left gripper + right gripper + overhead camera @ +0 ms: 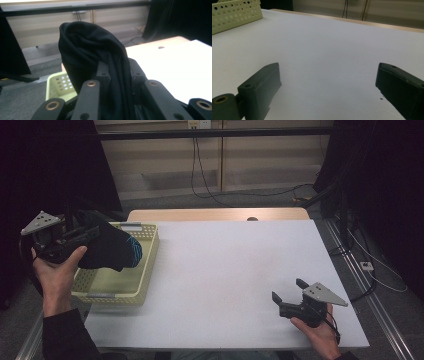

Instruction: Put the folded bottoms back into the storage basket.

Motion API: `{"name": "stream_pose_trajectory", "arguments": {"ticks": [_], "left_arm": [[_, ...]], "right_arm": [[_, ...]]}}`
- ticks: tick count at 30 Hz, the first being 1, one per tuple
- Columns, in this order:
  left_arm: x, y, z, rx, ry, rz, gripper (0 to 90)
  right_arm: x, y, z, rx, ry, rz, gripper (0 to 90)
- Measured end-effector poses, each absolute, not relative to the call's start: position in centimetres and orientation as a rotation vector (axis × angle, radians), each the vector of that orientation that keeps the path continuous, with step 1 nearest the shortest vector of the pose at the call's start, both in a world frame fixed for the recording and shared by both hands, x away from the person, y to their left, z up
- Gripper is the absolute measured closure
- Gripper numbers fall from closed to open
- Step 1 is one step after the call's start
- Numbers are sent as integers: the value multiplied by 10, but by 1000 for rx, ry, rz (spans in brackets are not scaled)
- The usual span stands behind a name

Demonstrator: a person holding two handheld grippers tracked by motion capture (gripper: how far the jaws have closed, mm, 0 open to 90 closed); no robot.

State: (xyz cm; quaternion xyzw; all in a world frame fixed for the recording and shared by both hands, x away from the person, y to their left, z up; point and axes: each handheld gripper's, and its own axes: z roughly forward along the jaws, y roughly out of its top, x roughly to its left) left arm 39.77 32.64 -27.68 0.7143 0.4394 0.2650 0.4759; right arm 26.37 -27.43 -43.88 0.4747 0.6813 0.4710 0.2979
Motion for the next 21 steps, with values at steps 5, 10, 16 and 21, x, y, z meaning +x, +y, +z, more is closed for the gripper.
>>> {"name": "stream_pose_trajectory", "arguments": {"ticks": [5,10,16,21], "left_arm": [[405,330,-287,1777,1079,615,757],[408,332,-293,1827,1060,586,757],[415,325,-302,1888,1055,528,755],[418,318,-303,1895,1035,507,752]], "right_arm": [[264,-274,-439,1263,1811,1251,57],[264,-274,-439,1266,1811,1252,57],[264,-274,-439,1264,1811,1253,57],[264,-274,-439,1266,1811,1252,57]]}}
